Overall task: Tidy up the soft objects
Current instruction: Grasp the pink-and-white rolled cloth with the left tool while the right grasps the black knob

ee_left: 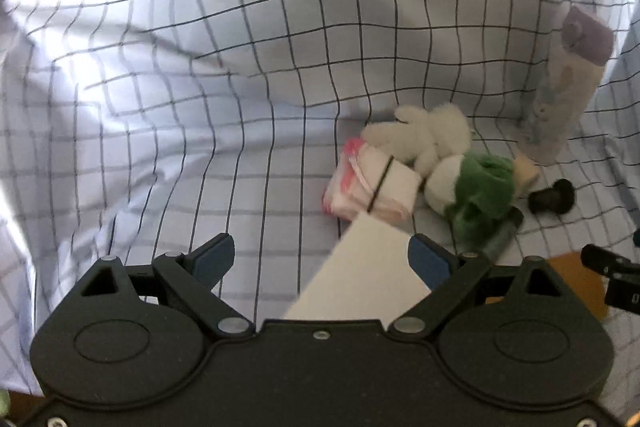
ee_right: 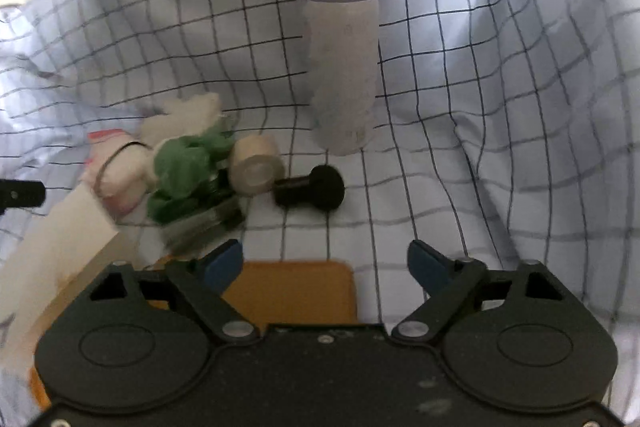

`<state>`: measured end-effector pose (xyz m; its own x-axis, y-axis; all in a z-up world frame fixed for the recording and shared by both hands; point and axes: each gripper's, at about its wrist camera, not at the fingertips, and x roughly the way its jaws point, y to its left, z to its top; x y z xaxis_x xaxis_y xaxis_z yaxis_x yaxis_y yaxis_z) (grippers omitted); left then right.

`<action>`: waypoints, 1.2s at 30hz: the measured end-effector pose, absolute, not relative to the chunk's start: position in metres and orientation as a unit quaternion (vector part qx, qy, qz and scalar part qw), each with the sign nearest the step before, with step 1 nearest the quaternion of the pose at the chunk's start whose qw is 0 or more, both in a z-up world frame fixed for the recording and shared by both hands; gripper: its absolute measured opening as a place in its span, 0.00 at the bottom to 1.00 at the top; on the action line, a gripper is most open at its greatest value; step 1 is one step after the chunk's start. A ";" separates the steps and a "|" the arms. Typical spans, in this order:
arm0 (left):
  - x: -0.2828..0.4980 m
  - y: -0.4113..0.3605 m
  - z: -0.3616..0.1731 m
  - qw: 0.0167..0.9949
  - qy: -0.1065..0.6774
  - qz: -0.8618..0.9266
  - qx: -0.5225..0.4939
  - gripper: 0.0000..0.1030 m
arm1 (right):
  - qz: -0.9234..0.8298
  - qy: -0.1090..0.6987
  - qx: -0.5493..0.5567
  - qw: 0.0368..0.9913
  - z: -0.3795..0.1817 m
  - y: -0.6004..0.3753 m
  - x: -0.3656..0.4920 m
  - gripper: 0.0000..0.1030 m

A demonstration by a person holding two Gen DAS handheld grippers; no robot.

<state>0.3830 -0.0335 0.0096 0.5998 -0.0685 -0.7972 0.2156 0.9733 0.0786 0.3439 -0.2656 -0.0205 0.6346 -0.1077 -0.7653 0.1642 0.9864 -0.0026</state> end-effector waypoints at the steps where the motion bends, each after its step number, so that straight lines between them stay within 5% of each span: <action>1: 0.389 -0.035 0.007 0.891 0.438 -0.082 0.088 0.88 | -0.074 0.421 0.029 0.903 -0.024 -0.266 0.351 0.84; 12: 0.427 -0.046 -0.015 0.879 0.452 -0.116 0.098 0.89 | -0.067 0.429 0.014 0.901 -0.054 -0.264 0.415 0.84; 18: 0.433 -0.056 -0.020 0.876 0.450 -0.138 0.101 0.90 | -0.066 0.449 0.026 0.891 -0.066 -0.268 0.428 0.55; 30: 0.467 -0.074 -0.049 0.861 0.475 -0.132 0.128 0.91 | -0.067 0.440 0.051 0.894 -0.056 -0.280 0.412 0.55; 36: 0.485 -0.070 -0.060 0.853 0.489 -0.158 0.089 0.69 | -0.070 0.430 0.054 0.898 -0.044 -0.283 0.399 0.55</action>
